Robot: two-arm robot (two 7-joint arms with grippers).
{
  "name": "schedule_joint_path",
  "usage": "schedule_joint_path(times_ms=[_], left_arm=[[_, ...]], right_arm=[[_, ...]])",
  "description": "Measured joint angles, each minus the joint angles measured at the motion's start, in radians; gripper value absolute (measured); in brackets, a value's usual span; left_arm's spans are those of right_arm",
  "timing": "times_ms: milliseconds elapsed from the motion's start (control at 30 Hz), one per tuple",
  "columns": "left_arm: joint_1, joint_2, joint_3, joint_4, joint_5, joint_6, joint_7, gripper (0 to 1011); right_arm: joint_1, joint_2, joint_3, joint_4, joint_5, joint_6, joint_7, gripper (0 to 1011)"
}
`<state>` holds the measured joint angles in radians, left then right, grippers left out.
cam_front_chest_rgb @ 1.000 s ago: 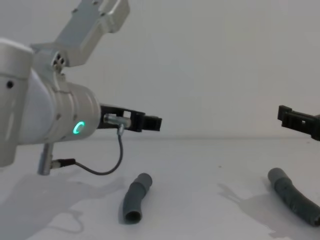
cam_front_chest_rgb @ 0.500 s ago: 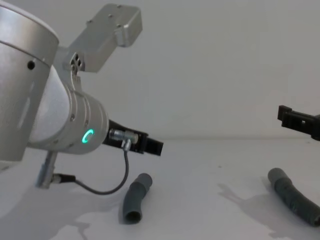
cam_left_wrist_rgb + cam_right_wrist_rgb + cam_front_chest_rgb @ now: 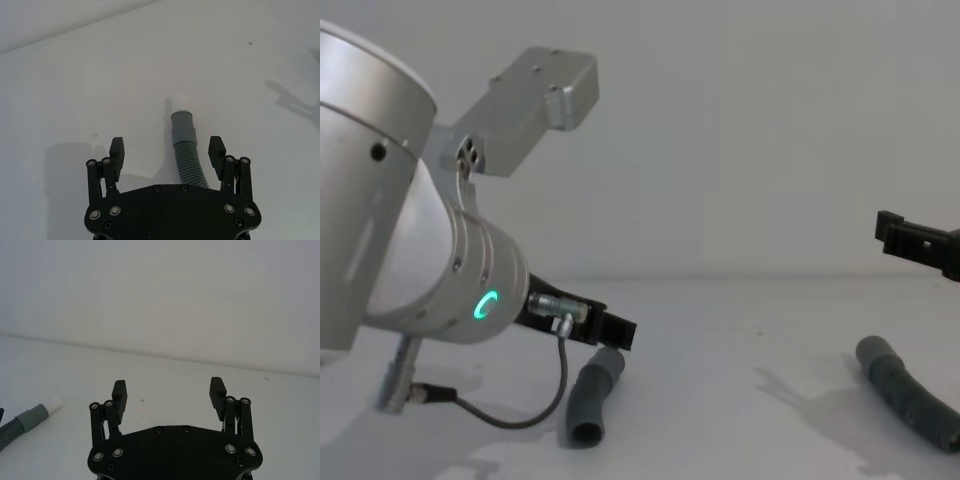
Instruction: Use both hands to pick up one end of the pipe from the table, align the ends, and insert them.
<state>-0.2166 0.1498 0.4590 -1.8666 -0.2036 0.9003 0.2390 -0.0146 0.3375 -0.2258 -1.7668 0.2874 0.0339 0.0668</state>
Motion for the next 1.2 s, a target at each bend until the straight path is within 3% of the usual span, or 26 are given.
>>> schedule_joint_path(times_ms=[500, 1200], left_arm=[[-0.013, -0.015, -0.003, 0.053, -0.005, -0.024, -0.03, 1001], [0.001, -0.065, -0.009, 0.123, -0.001, -0.081, -0.031, 1001]], right_arm=[[0.0, 0.0, 0.0, 0.0, 0.0, 0.0, 0.0, 1003], [0.0, 0.0, 0.0, 0.0, 0.0, 0.0, 0.0, 1004]])
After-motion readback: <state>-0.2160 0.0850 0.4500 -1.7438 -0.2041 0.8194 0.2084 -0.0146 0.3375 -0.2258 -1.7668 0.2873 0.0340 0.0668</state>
